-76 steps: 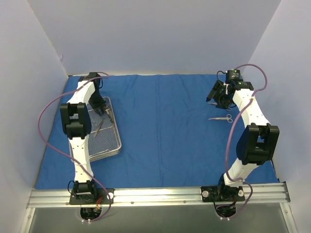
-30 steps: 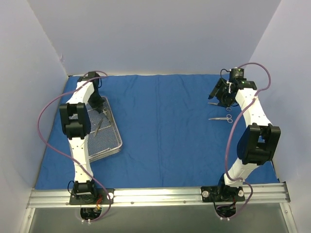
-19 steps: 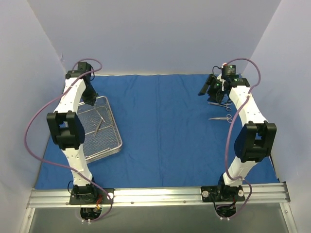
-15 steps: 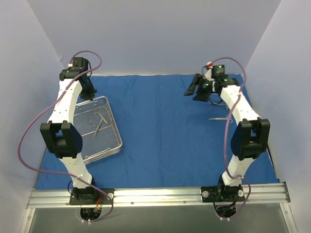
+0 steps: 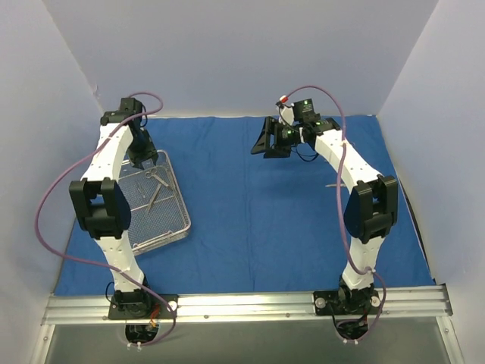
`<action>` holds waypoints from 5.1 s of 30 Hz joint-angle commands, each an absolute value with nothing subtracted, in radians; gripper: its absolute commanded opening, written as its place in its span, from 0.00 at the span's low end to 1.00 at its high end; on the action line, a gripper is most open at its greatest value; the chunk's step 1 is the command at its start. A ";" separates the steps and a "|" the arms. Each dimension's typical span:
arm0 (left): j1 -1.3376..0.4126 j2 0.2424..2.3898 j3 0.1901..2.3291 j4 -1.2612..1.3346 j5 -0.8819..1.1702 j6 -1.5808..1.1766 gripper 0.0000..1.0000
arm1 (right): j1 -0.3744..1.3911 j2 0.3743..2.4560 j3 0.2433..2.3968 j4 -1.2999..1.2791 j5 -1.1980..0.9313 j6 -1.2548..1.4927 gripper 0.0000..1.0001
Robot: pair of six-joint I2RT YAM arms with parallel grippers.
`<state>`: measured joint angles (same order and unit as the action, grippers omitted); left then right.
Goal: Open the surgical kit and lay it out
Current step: Pick up the medical item from the container, then place the medical item in the surgical kit.
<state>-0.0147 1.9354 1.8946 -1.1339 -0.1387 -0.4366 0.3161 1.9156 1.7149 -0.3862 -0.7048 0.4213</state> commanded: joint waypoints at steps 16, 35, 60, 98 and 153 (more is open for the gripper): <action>-0.005 2.278 2.056 -1.149 -0.098 -0.669 0.52 | 0.117 1.727 1.505 -0.385 -0.718 0.403 0.59; 0.046 2.382 2.019 -1.065 -0.110 -0.678 0.48 | 0.103 1.746 1.486 -0.377 -0.732 0.402 0.58; 0.054 2.126 1.942 -1.098 -0.121 -0.611 0.02 | 0.136 1.776 1.572 -0.408 -0.704 0.413 0.58; -0.502 1.839 1.902 -0.919 0.318 -0.216 0.02 | 0.410 1.934 1.783 -0.311 -0.879 0.535 0.48; -0.015 1.792 1.667 -0.842 0.410 -0.411 0.42 | -0.669 1.559 0.704 0.264 -0.808 0.704 0.00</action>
